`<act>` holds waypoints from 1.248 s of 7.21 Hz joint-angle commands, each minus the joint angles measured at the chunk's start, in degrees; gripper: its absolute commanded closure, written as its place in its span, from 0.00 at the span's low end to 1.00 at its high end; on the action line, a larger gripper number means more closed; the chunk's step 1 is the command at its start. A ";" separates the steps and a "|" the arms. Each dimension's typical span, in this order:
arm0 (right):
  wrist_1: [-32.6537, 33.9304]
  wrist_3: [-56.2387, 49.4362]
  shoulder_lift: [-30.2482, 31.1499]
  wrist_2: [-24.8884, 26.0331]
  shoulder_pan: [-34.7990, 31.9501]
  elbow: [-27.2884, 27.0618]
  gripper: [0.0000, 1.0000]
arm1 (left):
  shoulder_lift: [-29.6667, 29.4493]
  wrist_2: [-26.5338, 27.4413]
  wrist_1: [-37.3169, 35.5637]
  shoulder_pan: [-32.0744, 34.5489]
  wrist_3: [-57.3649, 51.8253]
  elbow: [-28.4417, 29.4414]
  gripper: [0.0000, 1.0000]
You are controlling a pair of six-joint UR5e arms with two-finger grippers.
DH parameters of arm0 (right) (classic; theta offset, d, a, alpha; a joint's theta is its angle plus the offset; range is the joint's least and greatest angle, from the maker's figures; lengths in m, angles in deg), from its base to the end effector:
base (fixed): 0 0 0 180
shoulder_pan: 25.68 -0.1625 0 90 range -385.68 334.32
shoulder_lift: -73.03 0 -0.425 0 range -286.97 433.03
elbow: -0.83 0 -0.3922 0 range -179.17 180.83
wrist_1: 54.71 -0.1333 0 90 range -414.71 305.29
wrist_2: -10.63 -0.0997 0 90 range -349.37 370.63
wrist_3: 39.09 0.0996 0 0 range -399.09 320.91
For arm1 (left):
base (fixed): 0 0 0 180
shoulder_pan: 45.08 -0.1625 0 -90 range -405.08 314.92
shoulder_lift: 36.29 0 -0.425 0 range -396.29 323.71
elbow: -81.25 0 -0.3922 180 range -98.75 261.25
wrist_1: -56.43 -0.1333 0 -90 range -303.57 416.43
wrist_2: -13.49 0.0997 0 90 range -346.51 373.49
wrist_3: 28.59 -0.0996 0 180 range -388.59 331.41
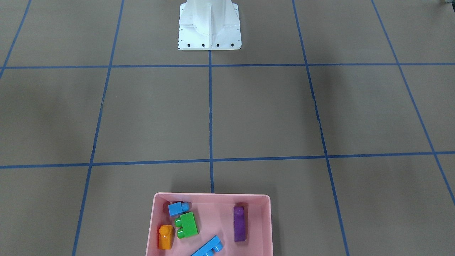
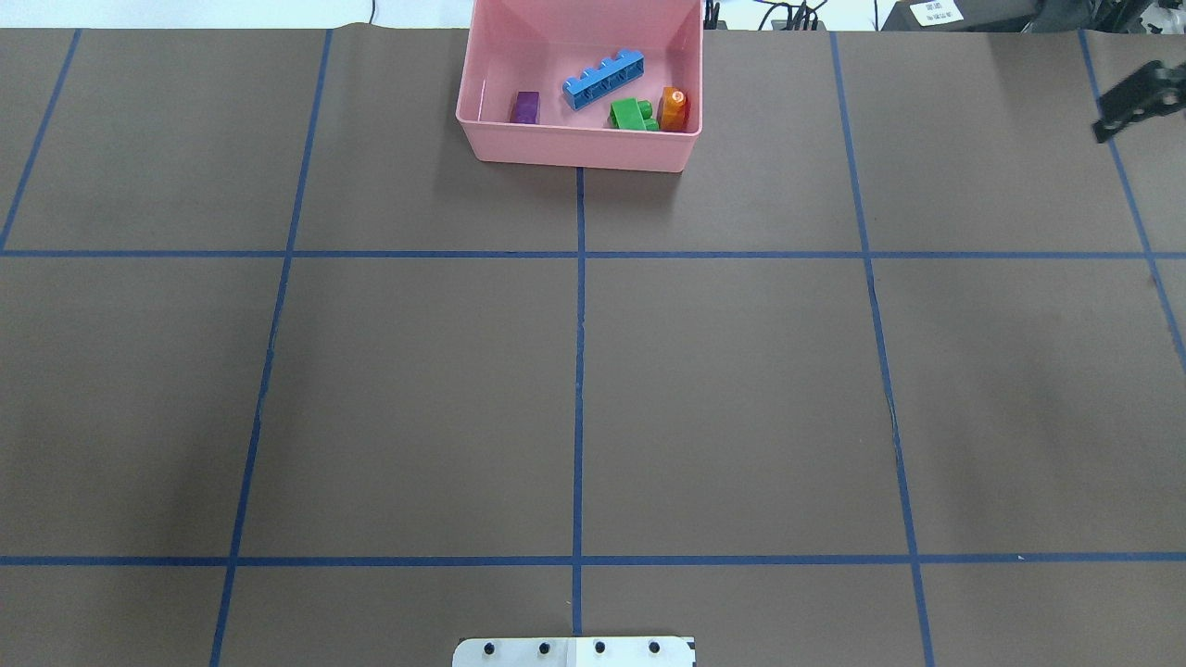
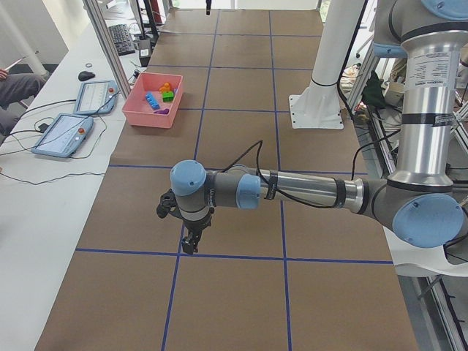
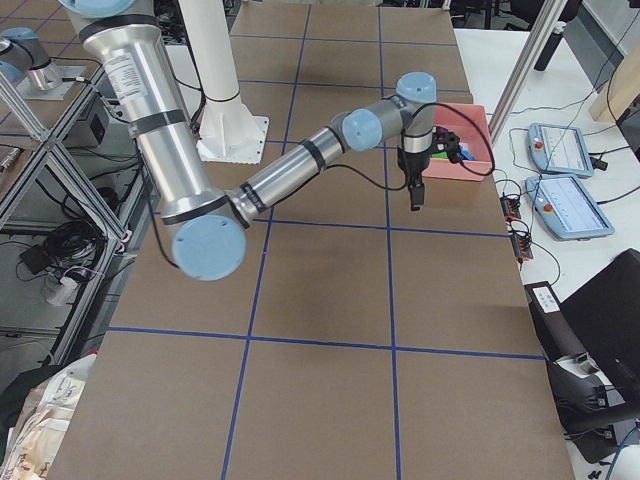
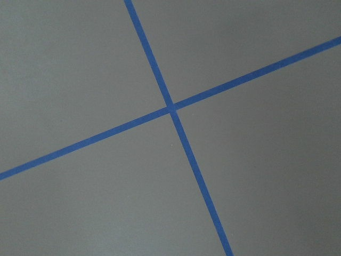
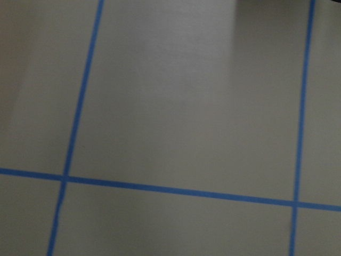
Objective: Put all blocks into box
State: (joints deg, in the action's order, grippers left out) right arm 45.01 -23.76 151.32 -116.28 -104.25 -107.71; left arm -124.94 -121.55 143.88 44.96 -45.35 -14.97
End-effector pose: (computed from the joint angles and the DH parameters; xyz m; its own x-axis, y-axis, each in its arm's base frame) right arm -0.0362 -0.5501 0.4207 0.7646 -0.1092 0.6351 -0.0172 0.9817 0.1895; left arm -0.0632 -0.4832 0.6204 0.6768 0.3151 -0.6653 -0.2031 0.9486 0.2426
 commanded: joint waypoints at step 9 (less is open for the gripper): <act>1.08 -26.76 22.61 -2.02 -19.25 1.66 0.00 | 7.33 -1.45 -0.09 5.67 0.06 -5.27 0.00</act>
State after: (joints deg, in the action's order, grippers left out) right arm 46.15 -50.63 174.00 -118.23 -123.46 -105.82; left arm -119.39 -123.01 143.53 50.14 -45.25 -19.07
